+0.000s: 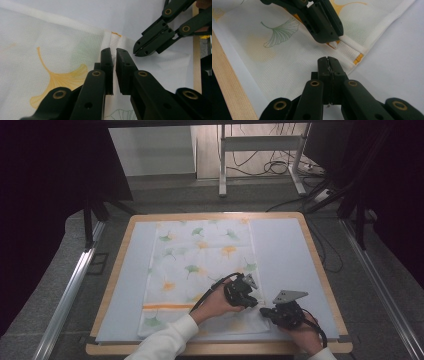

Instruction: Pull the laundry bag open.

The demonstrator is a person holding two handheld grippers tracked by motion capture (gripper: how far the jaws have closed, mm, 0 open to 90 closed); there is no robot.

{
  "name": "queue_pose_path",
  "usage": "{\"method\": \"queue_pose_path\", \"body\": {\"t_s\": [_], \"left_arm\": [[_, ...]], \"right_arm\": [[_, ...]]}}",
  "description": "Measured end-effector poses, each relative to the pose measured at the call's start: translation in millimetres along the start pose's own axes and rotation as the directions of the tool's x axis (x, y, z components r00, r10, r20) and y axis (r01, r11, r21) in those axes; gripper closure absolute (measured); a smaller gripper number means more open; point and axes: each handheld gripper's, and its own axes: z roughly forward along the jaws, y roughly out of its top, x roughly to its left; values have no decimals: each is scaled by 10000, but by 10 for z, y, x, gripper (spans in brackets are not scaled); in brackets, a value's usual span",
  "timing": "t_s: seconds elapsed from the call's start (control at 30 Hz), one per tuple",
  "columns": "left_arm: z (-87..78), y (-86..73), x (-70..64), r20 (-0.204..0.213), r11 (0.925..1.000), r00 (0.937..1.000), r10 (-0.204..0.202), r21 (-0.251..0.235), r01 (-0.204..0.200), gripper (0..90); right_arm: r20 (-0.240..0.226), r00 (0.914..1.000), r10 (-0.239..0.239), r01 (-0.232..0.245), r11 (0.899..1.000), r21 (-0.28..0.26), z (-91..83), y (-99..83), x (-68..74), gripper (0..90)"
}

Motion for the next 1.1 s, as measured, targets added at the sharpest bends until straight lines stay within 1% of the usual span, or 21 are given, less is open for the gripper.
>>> {"method": "queue_pose_path", "body": {"t_s": [0.03, 0.23, 0.3, 0.37, 0.47, 0.6, 0.7, 0.77, 1.03, 1.1], "left_arm": [[4, 0, 4, 108, 10000, 9999, -6, 12, 6, 843], [21, 16, 9, 40, 10000, 10000, -66, 40, 66, 856], [30, 16, -14, -83, 10000, 10000, -19, 31, 19, 857], [38, 21, -41, -299, 10000, 9995, 37, 46, -36, 864], [43, 28, -67, -524, 9999, 9986, 53, 109, -48, 890], [39, 26, -78, -650, 9999, 9978, 83, 89, -77, 900], [30, 17, -71, -708, 10000, 9975, -15, 26, 17, 900], [26, 11, -59, -595, 9997, 9979, -255, -50, 253, 900], [18, -16, -44, -518, 9980, 9967, -625, -63, 623, 900], [15, -30, -36, -450, 9969, 9959, -782, -97, 778, 900]], "right_arm": [[-6, 10000, 5, -5, 10000, 5, 0, 0, -1, 885], [-4, 10000, -1, 1, 10000, 2, 1, 0, -2, 885], [-9, 10000, 2, -2, 10000, 4, 1, 0, -3, 885], [-11, 10000, 20, -20, 10000, 2, 2, 1, -1, 884], [2, 10000, 7, -7, 10000, 11, 2, 1, -1, 885], [10, 10000, -3, 3, 10000, 10, 1, 1, 0, 885], [-2, 10000, -3, 3, 10000, 4, 1, 0, -2, 885], [-22, 10000, 21, -21, 10000, -7, 1, 0, -4, 885], [-3, 10000, 54, -54, 10000, 16, 3, 2, -3, 891], [-1, 10000, 88, -88, 10000, 38, 3, 3, -5, 891]]}}
